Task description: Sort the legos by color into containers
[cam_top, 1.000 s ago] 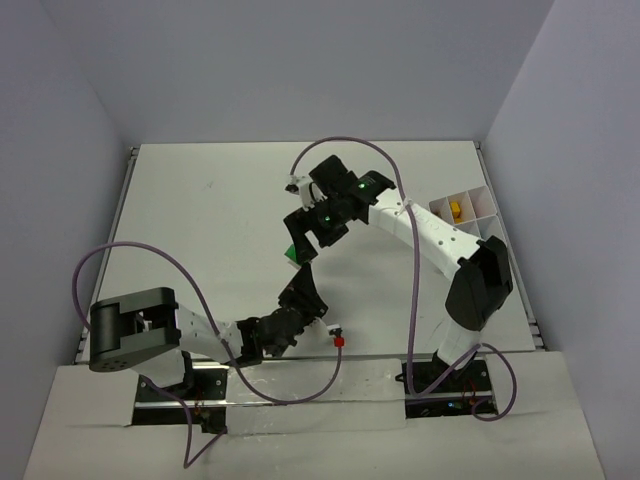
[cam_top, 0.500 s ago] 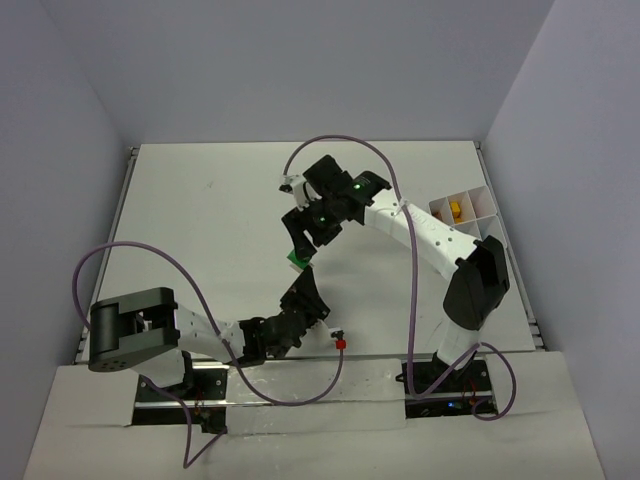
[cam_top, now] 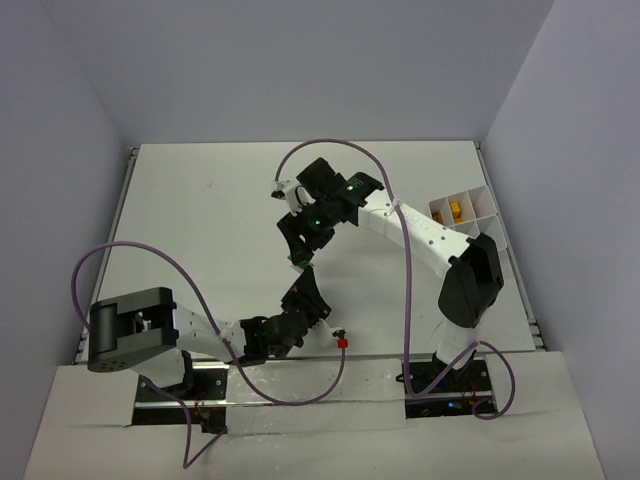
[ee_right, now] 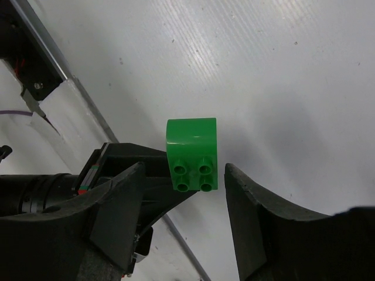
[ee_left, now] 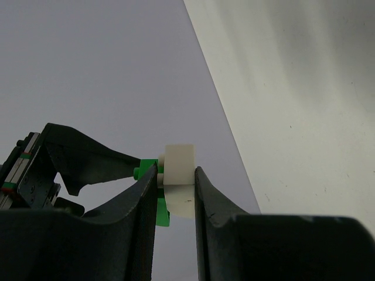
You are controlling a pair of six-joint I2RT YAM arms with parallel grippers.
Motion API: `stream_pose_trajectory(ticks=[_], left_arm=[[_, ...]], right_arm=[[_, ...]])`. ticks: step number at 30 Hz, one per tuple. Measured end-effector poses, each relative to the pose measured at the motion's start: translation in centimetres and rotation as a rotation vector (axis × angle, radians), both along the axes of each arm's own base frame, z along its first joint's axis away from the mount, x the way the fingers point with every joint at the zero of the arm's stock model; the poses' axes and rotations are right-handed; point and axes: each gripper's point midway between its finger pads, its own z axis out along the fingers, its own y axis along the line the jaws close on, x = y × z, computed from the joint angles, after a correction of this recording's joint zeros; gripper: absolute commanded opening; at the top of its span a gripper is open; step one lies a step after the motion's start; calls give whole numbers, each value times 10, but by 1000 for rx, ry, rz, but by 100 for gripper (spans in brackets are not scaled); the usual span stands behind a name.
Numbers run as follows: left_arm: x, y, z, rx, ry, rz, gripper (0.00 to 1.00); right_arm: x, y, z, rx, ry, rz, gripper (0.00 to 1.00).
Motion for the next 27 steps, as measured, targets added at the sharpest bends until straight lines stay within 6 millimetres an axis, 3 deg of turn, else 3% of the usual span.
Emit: stream_pose_trajectory(ticks=[5,11,13,18,23,27], left_arm=[[0,0,1,-10,4,2,0],[-1,1,-1,-11,21,6,0],[-2,1,-2,-7,25,5,0],[-3,1,-3,-11,34,6,0],[-3,1,-3,-12,36,7,0],[-3,0,-3,-14,36,6,0]], right_arm=[[0,0,-1,-3,-13,16,40],[2,-1,-2,-8,-29,41,28],[1,-1,-2,-7,-28,47,36],[-4,0,-3,-4,-5,70,70],[-9,1,-6,-3,20,84,72],[-9,2,-8,-6,27,85,68]])
